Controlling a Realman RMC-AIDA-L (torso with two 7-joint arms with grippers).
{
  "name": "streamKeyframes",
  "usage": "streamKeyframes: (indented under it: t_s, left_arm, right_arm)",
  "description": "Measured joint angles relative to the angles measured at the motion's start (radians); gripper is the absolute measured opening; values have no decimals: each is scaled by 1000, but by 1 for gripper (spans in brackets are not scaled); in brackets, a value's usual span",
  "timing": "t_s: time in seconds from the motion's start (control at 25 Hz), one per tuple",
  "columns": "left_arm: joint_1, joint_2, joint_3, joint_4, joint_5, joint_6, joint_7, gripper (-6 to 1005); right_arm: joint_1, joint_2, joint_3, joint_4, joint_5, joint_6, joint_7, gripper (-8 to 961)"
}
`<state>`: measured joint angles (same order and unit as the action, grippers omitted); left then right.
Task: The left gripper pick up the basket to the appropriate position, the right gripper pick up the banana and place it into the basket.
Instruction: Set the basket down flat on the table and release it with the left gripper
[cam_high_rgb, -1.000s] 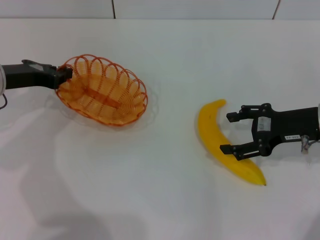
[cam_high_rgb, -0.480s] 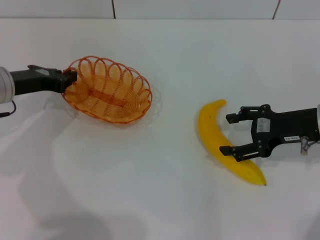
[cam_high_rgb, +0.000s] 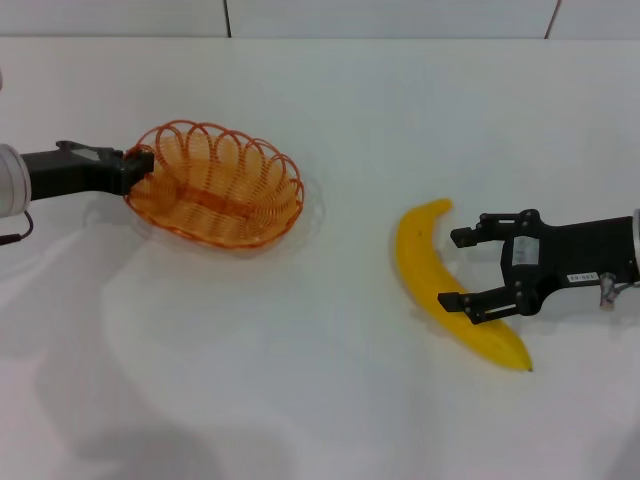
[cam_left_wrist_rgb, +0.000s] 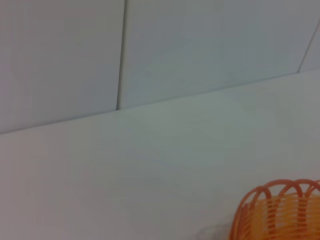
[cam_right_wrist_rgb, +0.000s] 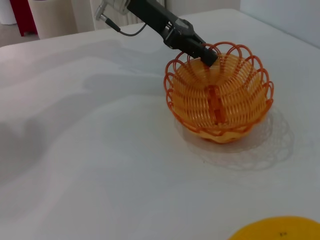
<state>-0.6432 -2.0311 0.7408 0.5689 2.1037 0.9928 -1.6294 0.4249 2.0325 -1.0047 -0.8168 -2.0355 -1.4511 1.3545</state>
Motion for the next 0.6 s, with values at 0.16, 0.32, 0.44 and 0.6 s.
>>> streamKeyframes:
  t_s: [0.16,0.32,0.44,0.6]
  left_arm:
    - [1,0,-1,-15,-1,0,-5,80]
    - [3,-1,-3,-24,-1,0,-5,80]
    - [4,-1,-5,-25,-1,0,-4,79]
    - [5,-2,-1,-26,-1,0,-5,79]
  right_arm:
    - [1,0,0,6,0,0,0,893]
    - [1,0,0,7,0,0,0,893]
    - [2,0,0,7,0,0,0,893]
    - [3,0,0,7,0,0,0,893]
